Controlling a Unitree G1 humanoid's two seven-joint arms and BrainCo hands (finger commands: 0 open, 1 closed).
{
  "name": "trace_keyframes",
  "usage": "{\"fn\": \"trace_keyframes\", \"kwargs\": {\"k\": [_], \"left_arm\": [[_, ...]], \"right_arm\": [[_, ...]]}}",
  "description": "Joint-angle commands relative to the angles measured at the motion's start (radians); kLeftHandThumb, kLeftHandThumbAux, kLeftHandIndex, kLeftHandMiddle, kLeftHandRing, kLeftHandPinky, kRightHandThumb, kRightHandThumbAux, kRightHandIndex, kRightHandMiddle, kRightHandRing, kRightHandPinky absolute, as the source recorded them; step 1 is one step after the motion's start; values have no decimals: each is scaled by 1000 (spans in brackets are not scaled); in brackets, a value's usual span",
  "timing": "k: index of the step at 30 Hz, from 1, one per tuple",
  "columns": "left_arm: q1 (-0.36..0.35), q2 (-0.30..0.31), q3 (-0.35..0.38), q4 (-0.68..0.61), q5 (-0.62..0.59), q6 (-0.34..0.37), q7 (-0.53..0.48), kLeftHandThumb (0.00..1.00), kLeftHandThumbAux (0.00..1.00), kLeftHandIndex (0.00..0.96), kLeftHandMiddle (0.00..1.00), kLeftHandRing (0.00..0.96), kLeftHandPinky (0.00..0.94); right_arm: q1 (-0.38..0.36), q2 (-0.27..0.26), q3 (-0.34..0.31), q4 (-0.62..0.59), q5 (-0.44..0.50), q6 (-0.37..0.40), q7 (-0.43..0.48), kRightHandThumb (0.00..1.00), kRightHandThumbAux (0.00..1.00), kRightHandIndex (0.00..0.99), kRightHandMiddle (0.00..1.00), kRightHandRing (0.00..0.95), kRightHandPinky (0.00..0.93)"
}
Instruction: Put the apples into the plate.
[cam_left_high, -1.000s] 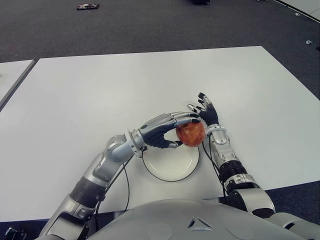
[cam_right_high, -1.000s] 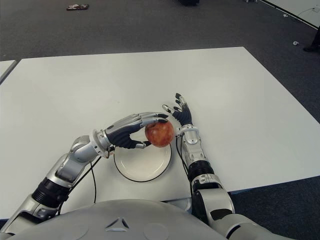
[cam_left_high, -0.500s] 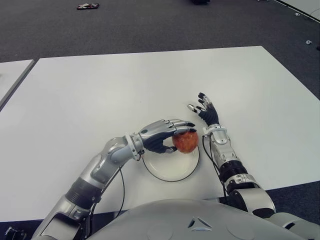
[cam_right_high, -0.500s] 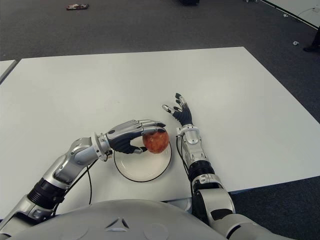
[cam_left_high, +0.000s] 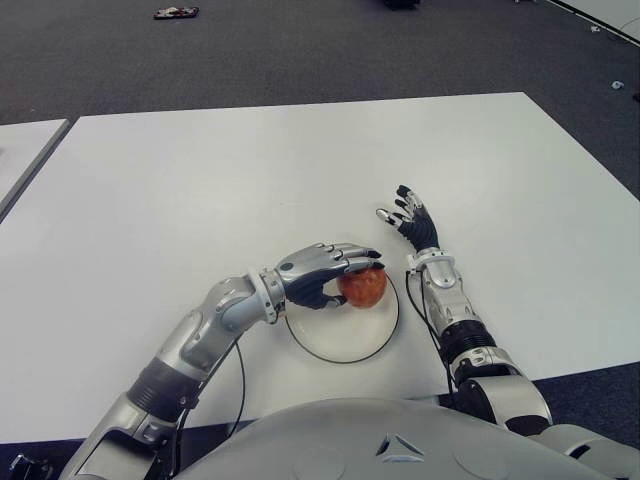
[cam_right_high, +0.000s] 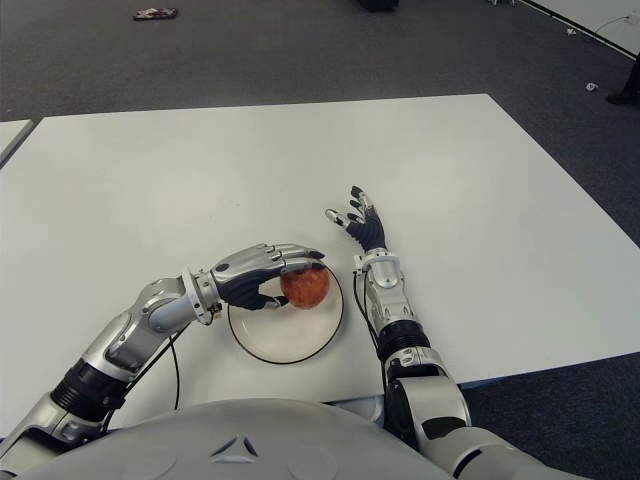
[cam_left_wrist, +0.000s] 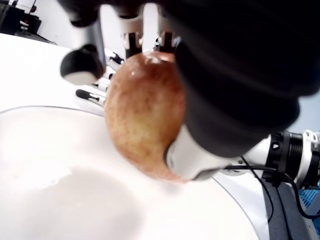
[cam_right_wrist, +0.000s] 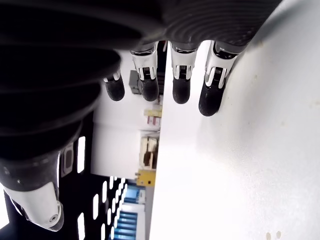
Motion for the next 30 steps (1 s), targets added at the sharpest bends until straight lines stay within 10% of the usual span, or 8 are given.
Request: {"fn": "trace_keyframes", "kwargs": {"k": [1, 25, 30], "left_arm": [[-6, 9, -2, -5, 14, 5, -1, 743, 698, 443, 865, 866, 864], [-2, 49, 26, -81, 14, 54, -42, 747, 697, 443, 869, 868, 862], [-28, 78, 26, -95, 25, 29, -54, 705, 697, 431, 782, 766, 742]], "right_arm": [[15, 5, 3, 41, -1, 46, 16, 138, 683, 21, 71, 80, 106], [-3, 5, 5, 73, -8, 37, 14, 134, 681, 17, 51, 60, 86], [-7, 7, 6, 80, -10, 35, 11, 136, 681, 17, 49, 55, 74]]}}
